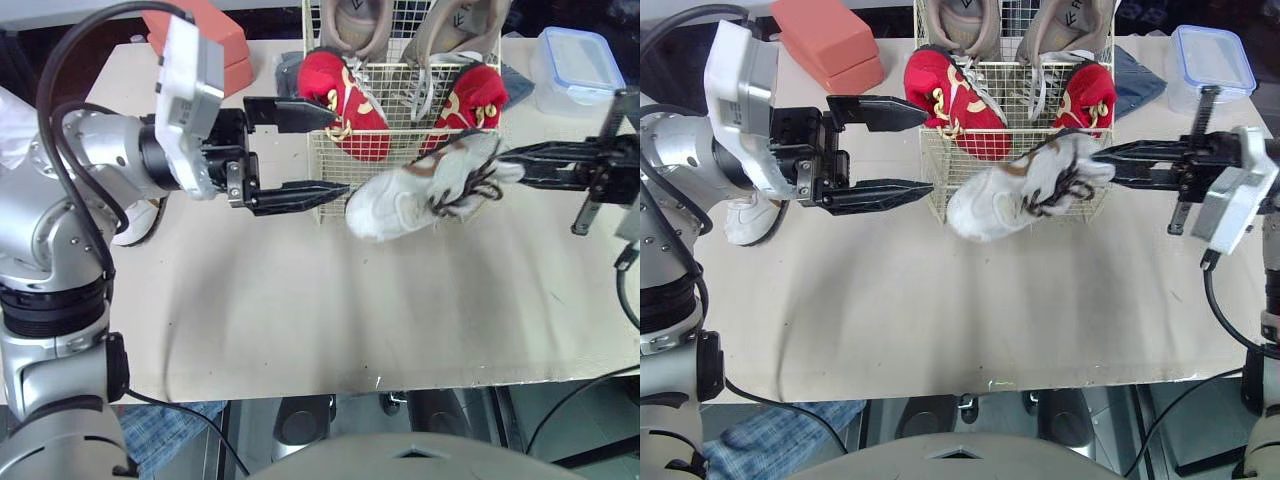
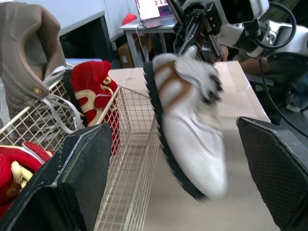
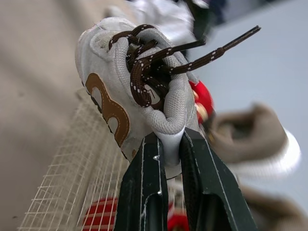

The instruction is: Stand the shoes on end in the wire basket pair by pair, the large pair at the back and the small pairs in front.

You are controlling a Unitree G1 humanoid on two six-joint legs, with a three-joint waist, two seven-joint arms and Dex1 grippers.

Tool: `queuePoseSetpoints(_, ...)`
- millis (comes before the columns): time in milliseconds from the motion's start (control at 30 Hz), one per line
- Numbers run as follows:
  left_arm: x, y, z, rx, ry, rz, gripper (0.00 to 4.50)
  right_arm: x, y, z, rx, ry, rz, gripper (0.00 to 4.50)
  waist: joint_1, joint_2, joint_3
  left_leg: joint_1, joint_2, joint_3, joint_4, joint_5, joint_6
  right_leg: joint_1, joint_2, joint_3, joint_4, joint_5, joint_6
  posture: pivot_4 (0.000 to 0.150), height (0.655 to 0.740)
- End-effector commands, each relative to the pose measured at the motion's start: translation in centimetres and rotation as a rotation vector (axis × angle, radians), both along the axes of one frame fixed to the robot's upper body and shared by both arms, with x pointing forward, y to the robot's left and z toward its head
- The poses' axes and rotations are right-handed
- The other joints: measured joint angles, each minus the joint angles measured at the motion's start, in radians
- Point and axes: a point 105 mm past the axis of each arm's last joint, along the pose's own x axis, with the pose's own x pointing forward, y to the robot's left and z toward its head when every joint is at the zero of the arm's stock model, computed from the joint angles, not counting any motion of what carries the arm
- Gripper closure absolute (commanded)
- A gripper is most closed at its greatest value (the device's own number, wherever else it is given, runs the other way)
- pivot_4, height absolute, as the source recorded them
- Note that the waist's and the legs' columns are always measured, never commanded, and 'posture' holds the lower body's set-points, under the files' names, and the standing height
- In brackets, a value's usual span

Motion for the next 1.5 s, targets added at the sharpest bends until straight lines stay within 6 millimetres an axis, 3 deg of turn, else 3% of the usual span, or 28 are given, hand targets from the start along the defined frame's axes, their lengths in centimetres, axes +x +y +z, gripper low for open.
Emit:
queuePoseSetpoints(33, -0.2, -0.6, -0.3, 0.054, -0.021, -0.016, 0.0, -0.9, 1.9, 0.9, -0.1, -0.142, 0.1, 4.41, 0.002, 0.0, 0.0, 0.0, 0.0, 0.0, 0.0, 0.0, 0.0, 0.0, 0.0, 0.0, 0.0, 0.0, 0.0, 0.15, 0.686)
queuePoseSetpoints(267, 0.1, -1.4, -2.6, 0.172, 0.053, -0.048, 0.0, -1.3, 4.8, 1.1, -0.148, -0.28, 0.229, 4.41, 0.005, 0.0, 0.0, -0.001, 0.0, -0.001, 0.001, 0.0, 0.0, 0.0, 0.0, -0.002, 0.0, 0.0, 0.0, 0.15, 0.686)
queuePoseSetpoints(667, -0.1, -2.3, -4.4, 0.243, 0.151, -0.12, 0.0, -1.5, 7.1, 2.3, -0.127, -0.369, 0.308, 4.41, 0.004, 0.0, 0.0, -0.001, 0.0, -0.001, 0.001, 0.0, 0.0, 0.0, 0.0, -0.002, 0.0, 0.0, 0.0, 0.15, 0.686)
queuePoseSetpoints(767, -0.1, -2.3, -4.6, 0.246, 0.163, -0.124, 0.78, -1.5, 7.2, 2.4, -0.122, -0.372, 0.31, 4.5, 0.004, 0.0, 0.0, -0.001, 0.0, -0.002, 0.001, 0.0, 0.0, 0.0, 0.0, -0.002, 0.0, 0.0, 0.0, 0.15, 0.686)
queuePoseSetpoints(933, 0.0, -2.3, -4.5, 0.235, 0.168, -0.131, 3.04, -1.5, 7.3, 2.5, -0.111, -0.378, 0.308, 4.5, 0.004, 0.0, 0.0, -0.001, 0.0, -0.002, 0.001, 0.0, 0.0, 0.0, -0.001, -0.002, 0.0, 0.0, 0.0, 0.15, 0.686)
queuePoseSetpoints(1067, 0.2, -2.2, -4.3, 0.212, 0.163, -0.123, 3.93, -1.2, 7.0, 2.2, -0.095, -0.325, 0.278, 4.5, 0.004, 0.0, 0.0, -0.001, 0.0, -0.002, 0.001, 0.0, 0.0, 0.0, -0.001, -0.002, 0.0, 0.0, 0.0, 0.15, 0.686)
queuePoseSetpoints(1100, 0.2, -2.1, -4.3, 0.208, 0.162, -0.119, 3.93, -1.2, 6.9, 2.2, -0.089, -0.311, 0.271, 3.75, 0.004, 0.0, 0.0, -0.001, 0.0, -0.002, 0.001, 0.0, 0.0, 0.0, -0.001, -0.002, 0.0, 0.0, 0.0, 0.15, 0.686)
queuePoseSetpoints(1133, 0.2, -2.0, -4.4, 0.203, 0.162, -0.112, 3.93, -1.0, 6.7, 2.2, -0.073, -0.267, 0.249, 3.59, 0.004, 0.0, 0.0, -0.001, 0.0, -0.002, 0.001, 0.0, 0.0, 0.0, -0.001, -0.002, 0.0, 0.0, 0.0, 0.15, 0.686)
queuePoseSetpoints(1167, 0.3, -1.9, -4.4, 0.194, 0.162, -0.105, 3.93, -0.6, 6.3, 2.1, -0.055, -0.195, 0.212, 3.08, 0.005, 0.0, 0.0, -0.001, 0.0, -0.002, 0.001, 0.0, 0.0, 0.0, -0.001, -0.002, 0.0, 0.0, 0.0, 0.15, 0.686)
queuePoseSetpoints(1267, 0.4, -1.7, -4.3, 0.152, 0.157, -0.081, 3.93, 0.5, 4.5, 1.1, 0.042, 0.139, 0.064, 1.58, 0.009, 0.0, 0.0, -0.002, 0.0, -0.002, 0.001, 0.0, 0.0, 0.0, -0.002, -0.003, 0.0, 0.0, 0.0, 0.15, 0.686)
queuePoseSetpoints(1367, 0.5, -1.7, -4.2, 0.104, 0.146, -0.058, 3.93, 0.3, 3.0, -0.3, 0.127, 0.474, -0.067, 0.17, 0.011, 0.0, 0.001, -0.003, 0.0, -0.003, 0.002, 0.0, 0.0, 0.0, -0.003, -0.004, 0.0, 0.0, -0.001, 0.15, 0.686)
queuePoseSetpoints(1500, 0.6, -2.0, -4.3, 0.051, 0.126, -0.04, 3.93, -1.0, 3.0, -1.4, 0.27, 0.809, -0.157, 0.0, 0.003, 0.0, 0.001, -0.002, 0.0, -0.003, 0.001, 0.0, 0.0, 0.0, -0.005, -0.003, 0.0, 0.0, -0.001, 0.15, 0.686)
